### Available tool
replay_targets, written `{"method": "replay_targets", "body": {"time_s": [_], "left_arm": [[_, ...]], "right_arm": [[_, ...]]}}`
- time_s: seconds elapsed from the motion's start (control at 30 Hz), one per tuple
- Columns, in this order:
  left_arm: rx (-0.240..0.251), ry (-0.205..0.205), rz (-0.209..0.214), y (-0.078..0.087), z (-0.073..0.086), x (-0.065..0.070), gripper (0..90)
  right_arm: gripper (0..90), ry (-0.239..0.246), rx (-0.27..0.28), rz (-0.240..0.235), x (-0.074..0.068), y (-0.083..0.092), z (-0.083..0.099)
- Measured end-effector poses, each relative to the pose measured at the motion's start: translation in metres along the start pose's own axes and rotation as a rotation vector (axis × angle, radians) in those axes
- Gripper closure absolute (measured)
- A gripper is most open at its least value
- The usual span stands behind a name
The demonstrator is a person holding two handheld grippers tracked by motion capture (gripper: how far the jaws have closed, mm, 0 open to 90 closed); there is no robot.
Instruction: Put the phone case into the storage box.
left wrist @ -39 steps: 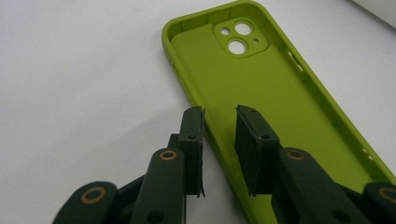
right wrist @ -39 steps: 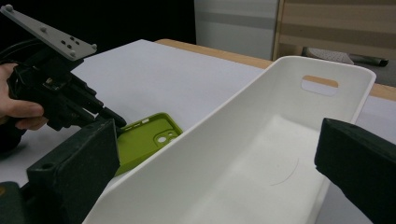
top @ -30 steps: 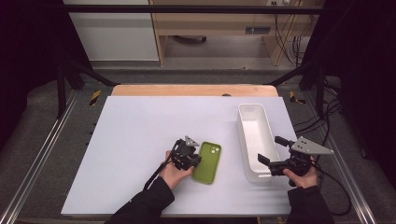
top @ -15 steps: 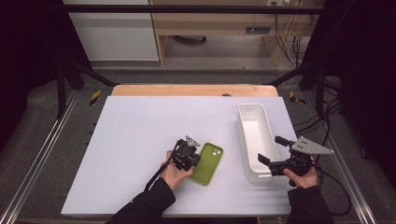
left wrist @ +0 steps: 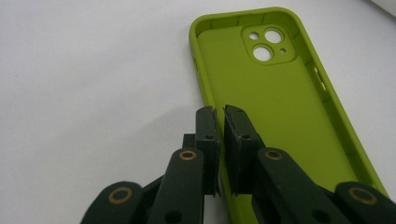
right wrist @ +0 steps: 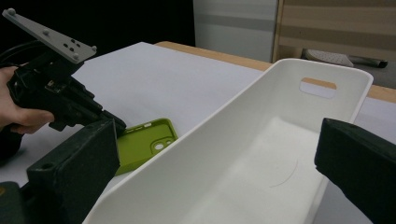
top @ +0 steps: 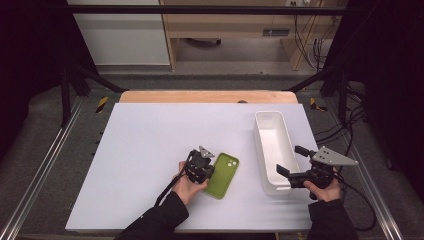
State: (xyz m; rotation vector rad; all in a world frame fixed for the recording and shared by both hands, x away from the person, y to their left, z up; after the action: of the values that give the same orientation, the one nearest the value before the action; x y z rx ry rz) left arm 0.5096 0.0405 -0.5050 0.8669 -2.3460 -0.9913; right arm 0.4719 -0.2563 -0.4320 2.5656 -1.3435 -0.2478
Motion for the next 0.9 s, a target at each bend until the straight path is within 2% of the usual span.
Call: {"method": "replay_targets", "body": {"time_s": [0.17, 0.5, 0.7, 0.9], "left_arm": [[0.003, 0.008, 0.003, 0.0002, -0.0001, -0.0003, 85.6], [0.004, -0.002, 0.004, 0.0005, -0.0002, -0.0014, 88.0], [0.013, -0.019, 0.020, 0.0005, -0.0001, 0.0009, 88.2], [0.029, -0.041, 0.019, 0.0054, -0.0022, 0.0017, 88.3]], "right_arm": [[0.5, -0.002, 0.001, 0.001, 0.0001, 0.0001, -0.0002], [0.5, -0.003, 0.002, 0.000, 0.0003, 0.0004, -0.0004], [0.5, -0.003, 0.007, 0.000, 0.0008, 0.0013, -0.0010], [0.5, -0.002, 0.009, -0.001, 0.0009, 0.0018, -0.0015]]}}
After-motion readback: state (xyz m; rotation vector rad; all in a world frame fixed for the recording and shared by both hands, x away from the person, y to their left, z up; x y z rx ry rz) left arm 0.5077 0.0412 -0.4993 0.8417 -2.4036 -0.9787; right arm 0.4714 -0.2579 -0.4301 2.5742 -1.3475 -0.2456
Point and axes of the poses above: each handheld gripper's, and its own axes: y roughly backward along the jaws, z roughly out of its underside, x roughly to its right, the point moved 5 cm from there along -y, roughly forward along the jaws, and after that the axes turned 8 degrees about z, right-handed, at the moved point
